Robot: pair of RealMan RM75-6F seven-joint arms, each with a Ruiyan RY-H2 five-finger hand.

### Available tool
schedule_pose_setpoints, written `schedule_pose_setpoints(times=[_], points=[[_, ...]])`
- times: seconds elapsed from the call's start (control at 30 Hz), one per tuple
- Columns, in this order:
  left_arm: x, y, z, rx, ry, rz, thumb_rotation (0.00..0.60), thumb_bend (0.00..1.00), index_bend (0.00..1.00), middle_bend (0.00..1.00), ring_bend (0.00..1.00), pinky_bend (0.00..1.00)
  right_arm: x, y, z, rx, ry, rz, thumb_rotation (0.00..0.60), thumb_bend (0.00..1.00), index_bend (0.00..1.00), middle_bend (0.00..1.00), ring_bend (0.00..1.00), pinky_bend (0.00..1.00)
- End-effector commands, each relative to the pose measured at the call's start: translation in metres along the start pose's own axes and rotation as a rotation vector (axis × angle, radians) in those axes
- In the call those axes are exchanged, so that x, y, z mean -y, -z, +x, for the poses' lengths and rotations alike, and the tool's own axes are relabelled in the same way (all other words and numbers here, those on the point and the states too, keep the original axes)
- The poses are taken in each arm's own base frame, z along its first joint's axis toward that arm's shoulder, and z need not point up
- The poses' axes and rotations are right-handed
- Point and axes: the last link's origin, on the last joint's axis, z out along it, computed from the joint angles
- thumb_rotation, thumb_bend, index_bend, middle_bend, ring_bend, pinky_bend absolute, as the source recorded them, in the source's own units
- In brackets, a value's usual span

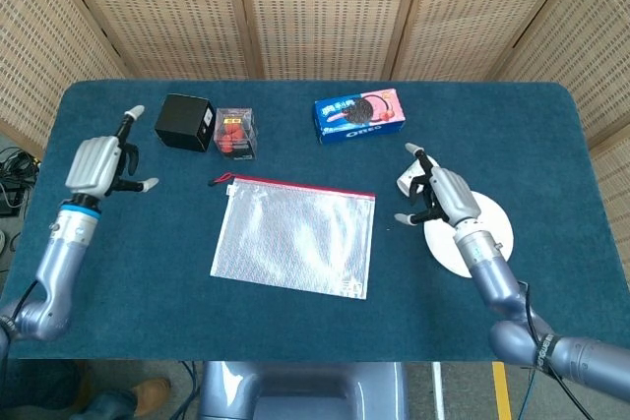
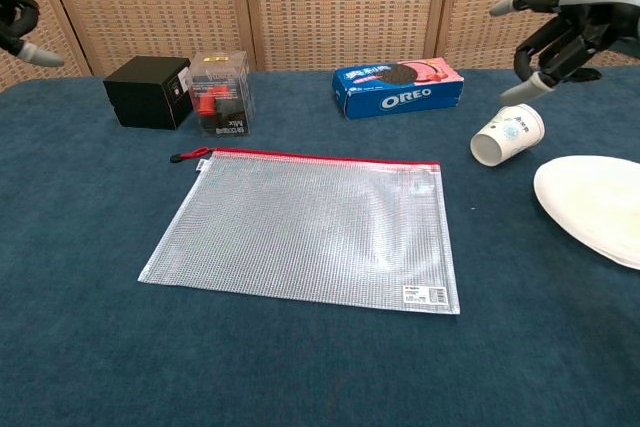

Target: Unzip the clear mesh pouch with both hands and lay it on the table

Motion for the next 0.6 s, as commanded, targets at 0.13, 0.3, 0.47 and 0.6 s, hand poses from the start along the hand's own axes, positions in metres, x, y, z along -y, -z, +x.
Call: schedule_pose_setpoints(times=[0.13,0.3,0.47,0.6], points=[[0.037,0.081,0.017,-0.050,-0.220,0.088,0.600,0.00,0.00,0.00,0.00,0.00,-0.060,0.076,0.025,-0.226,0.689,0.073,0.600,0.00,0.09,0.15,0.09,0.00],[0.049,0.136,0.019,-0.031,-0.263,0.133,0.600,0.00,0.00,0.00,0.00,0.00,-0.085,0.125,0.032,-0.213,0.811,-0.003,0.600,0.00,0.00,0.00,0.00,0.00],[0.054,0.178,0.015,0.002,-0.301,0.152,0.600,0.00,0.00,0.00,0.00,0.00,-0.097,0.164,0.035,-0.252,0.787,-0.023,0.600,0.00,0.00,0.00,0.00,0.00],[0.056,0.200,0.012,-0.010,-0.317,0.147,0.600,0.00,0.00,0.00,0.00,0.00,-0.104,0.191,0.036,-0.276,0.784,-0.014,0.600,0.00,0.00,0.00,0.00,0.00]])
